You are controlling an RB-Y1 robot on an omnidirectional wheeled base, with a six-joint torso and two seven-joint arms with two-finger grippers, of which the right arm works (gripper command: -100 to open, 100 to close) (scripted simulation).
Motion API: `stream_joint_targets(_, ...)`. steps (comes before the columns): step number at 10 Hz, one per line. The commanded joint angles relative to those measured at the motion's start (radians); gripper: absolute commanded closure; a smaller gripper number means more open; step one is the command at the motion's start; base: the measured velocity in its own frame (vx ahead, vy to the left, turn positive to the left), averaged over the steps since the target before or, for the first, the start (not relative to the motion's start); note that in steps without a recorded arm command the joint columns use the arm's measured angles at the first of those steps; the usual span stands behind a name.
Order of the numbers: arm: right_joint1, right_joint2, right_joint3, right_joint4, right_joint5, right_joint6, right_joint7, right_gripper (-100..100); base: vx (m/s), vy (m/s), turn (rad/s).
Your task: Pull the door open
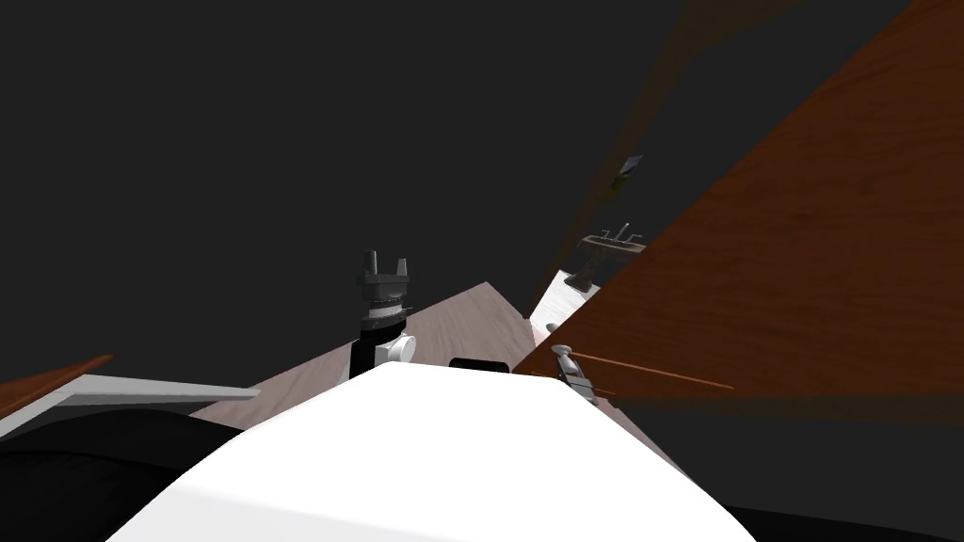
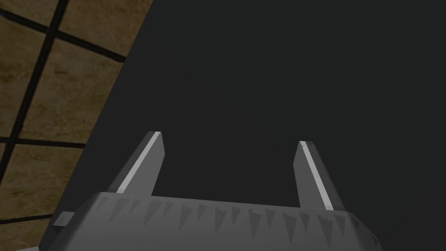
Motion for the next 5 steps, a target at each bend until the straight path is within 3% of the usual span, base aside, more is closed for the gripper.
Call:
stream_joint_targets(1,-0.003,-0.004,0.011,0.011,0.006,-0.013,-0.014,100,-0.206,-0.045,0.127)
stream_joint_targets(3,-0.005,-0.005,0.014,0.013,0.007,-0.012,-0.015,100,-0.163,-0.020,0.068)
stream_joint_targets(5,-0.013,-0.009,0.027,0.032,0.013,-0.021,-0.032,100,-0.194,-0.032,0.160)
